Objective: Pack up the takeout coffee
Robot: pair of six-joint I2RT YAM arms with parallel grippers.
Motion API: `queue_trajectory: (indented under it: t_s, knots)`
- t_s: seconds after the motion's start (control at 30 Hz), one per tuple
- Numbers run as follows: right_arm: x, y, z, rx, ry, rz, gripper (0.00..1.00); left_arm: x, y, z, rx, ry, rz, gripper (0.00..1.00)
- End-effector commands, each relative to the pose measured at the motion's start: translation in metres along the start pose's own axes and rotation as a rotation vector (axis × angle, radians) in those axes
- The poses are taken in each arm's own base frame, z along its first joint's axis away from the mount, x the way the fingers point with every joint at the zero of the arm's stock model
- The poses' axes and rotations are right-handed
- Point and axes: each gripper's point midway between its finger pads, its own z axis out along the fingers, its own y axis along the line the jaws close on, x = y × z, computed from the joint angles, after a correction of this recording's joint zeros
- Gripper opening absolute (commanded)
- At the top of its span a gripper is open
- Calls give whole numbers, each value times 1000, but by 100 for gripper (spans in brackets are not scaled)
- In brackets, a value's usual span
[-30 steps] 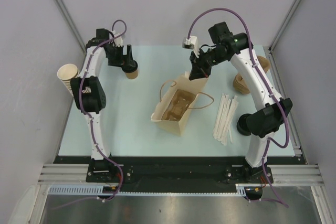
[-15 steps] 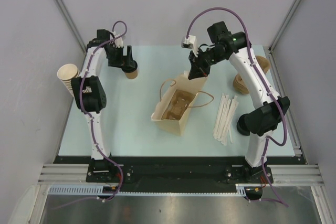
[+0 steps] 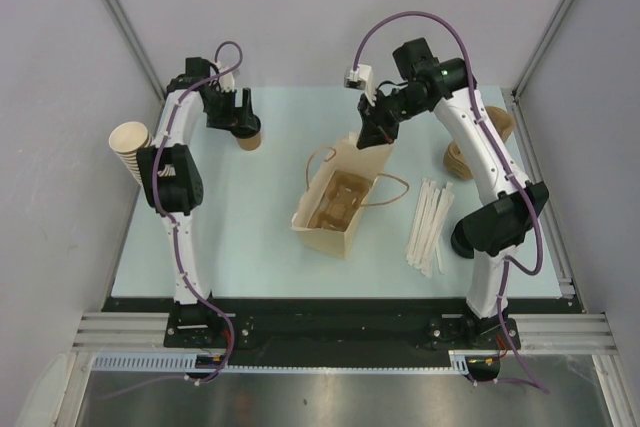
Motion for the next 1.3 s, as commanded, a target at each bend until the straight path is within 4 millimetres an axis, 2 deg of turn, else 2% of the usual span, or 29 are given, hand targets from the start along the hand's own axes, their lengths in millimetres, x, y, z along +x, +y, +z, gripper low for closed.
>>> queue_trajectory:
  t_s: [0.0, 0.33, 0.43, 0.53, 0.67, 0.7, 0.73, 0.83, 0.87, 0.93, 0.97, 1.07, 1.27]
  knots:
    - [-9, 6, -3, -5, -9, -3, 0, -22, -1, -4, -7, -62, 35, 97]
    - [-10, 5, -1, -5, -7, -2, 0, -24, -1, -10, -13, -64, 49, 92]
    - [-10, 4, 0, -3, -6, -4, 0, -24, -3, -13, -14, -62, 60, 87]
    - [-11, 3, 0, 1, -7, -8, 0, -25, -5, -19, -6, -67, 70, 76]
    - [-17, 2, -2, 18, -26, -19, 0, -26, -12, -27, 4, -71, 84, 54]
    - [-18, 1, -2, 24, -28, -16, 0, -25, -15, -32, 8, -75, 93, 51]
    - [-25, -1, -6, 50, -47, -35, 0, -24, -20, -40, 26, -83, 109, 43]
    - [-32, 2, -9, 65, -65, -61, 0, -23, -32, -49, 69, -104, 127, 36]
    - [-34, 3, -9, 68, -69, -71, 0, -30, -41, -64, 78, -135, 145, 35]
    - [-40, 9, -14, 82, -83, -98, 0, -34, -54, -76, 118, -169, 178, 32]
    - [-38, 8, -11, 91, -79, -103, 0, -41, -64, -93, 130, -208, 205, 31]
    - [-41, 17, -10, 104, -79, -136, 0, -51, -83, -120, 173, -268, 255, 31]
    - [-43, 23, -9, 152, -78, -90, 0, -62, -136, -197, 262, -396, 353, 27]
